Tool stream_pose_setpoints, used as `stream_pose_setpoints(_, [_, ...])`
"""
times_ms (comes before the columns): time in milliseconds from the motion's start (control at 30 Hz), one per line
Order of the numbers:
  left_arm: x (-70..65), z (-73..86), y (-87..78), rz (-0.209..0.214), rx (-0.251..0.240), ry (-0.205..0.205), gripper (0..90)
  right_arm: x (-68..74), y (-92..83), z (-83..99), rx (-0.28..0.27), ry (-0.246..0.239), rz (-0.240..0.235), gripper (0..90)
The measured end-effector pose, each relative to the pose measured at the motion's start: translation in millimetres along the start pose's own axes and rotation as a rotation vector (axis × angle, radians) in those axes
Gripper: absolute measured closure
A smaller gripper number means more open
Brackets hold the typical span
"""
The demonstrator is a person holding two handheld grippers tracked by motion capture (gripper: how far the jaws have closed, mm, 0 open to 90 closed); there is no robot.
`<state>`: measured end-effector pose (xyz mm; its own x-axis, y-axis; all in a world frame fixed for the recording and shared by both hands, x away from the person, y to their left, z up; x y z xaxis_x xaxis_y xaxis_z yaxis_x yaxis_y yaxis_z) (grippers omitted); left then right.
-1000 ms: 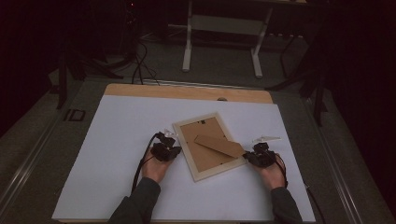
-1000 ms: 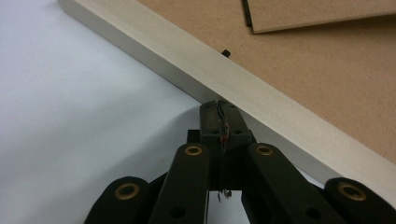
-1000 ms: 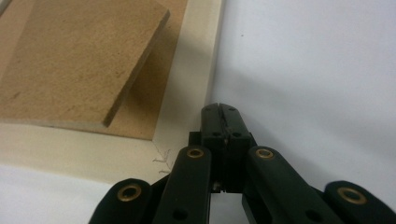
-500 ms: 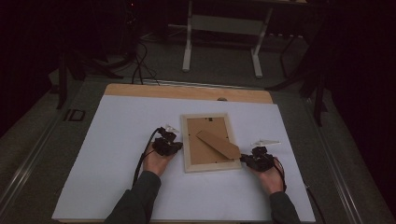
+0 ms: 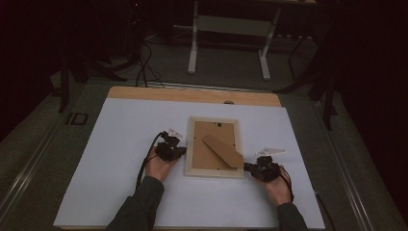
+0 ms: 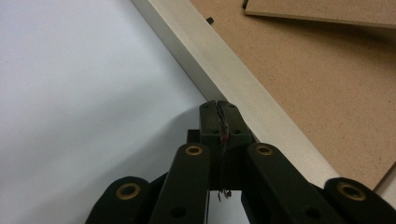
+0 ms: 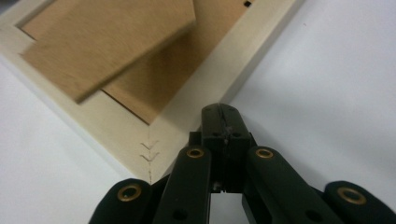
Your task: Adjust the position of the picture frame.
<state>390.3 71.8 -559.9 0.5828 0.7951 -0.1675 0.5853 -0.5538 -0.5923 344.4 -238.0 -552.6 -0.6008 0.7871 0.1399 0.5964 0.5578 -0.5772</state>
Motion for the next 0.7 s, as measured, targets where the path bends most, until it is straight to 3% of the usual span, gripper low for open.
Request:
stream_pose_setpoints(167, [2.1, 0.5, -0.6, -0.002, -0.008, -0.010, 90.0, 6.8, -1.0, -0.5, -0.002, -0.012, -0.016, 90.0])
stream_pose_setpoints(500, [-4.1, 9.8, -11.6, 0.028, 0.005, 0.034, 90.0, 7.2, -1.6, 4.3, -0.003, 0.000, -0.024, 90.0])
stream_pose_setpoints(700, [-6.7, 13.7, -19.5, 0.044, -0.012, 0.037, 90.0, 11.1, -2.6, 5.9, 0.006, -0.005, -0.033, 90.0])
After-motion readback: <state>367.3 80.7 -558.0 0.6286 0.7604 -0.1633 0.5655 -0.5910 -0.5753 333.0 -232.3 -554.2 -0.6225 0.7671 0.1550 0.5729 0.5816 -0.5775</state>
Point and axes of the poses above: each handheld gripper's, and its own axes: y roughly forward along the jaws, z roughly out of its underside, x roughly to its left, the point moved 4 cm from there along y, roughly forward along the jaws, and after that the axes turned 11 degrees about -x, right-handed, at the moved point
